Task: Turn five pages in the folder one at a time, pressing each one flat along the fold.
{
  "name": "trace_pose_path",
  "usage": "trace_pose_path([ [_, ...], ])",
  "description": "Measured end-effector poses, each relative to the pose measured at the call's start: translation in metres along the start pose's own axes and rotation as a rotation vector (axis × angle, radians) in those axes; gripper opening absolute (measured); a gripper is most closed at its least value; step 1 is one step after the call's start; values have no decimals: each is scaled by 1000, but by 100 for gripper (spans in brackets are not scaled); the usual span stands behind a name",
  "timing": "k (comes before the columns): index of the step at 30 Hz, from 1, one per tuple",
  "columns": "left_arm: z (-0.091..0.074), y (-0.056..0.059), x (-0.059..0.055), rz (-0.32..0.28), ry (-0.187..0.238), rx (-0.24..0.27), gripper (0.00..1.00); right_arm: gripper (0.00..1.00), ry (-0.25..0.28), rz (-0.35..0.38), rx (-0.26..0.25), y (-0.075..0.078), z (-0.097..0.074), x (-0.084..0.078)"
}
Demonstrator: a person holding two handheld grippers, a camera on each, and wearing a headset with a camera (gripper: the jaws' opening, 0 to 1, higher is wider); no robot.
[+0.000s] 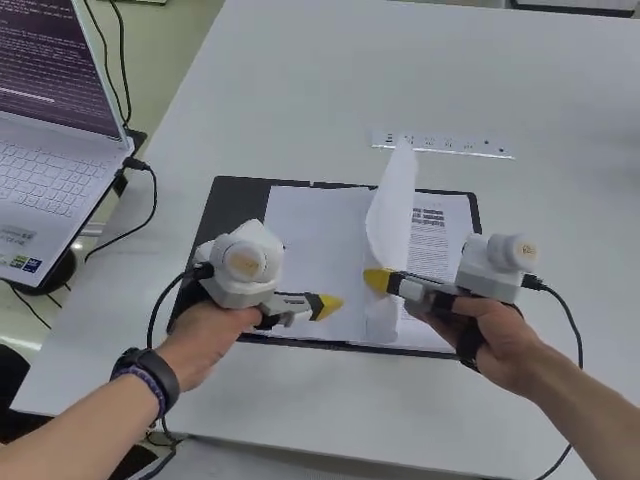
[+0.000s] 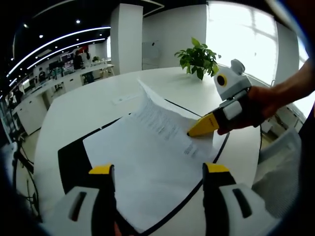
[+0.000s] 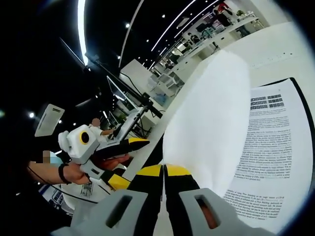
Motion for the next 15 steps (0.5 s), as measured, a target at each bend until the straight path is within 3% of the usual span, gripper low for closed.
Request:
trace_pose_path([
  [15, -39, -27, -16, -33, 29, 49, 73, 0, -45, 1, 20, -14, 40, -7],
])
Point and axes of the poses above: the centre of the closed fingertips' face, and the gripper's own axes: z roughly forward along the fingers, y roughly to its right, x roughly out of its top, the point moved 4 cm from there along -z, roughly backward along the fingers, and after that the axes turned 2 degrees about y, right-handed, at the moved point
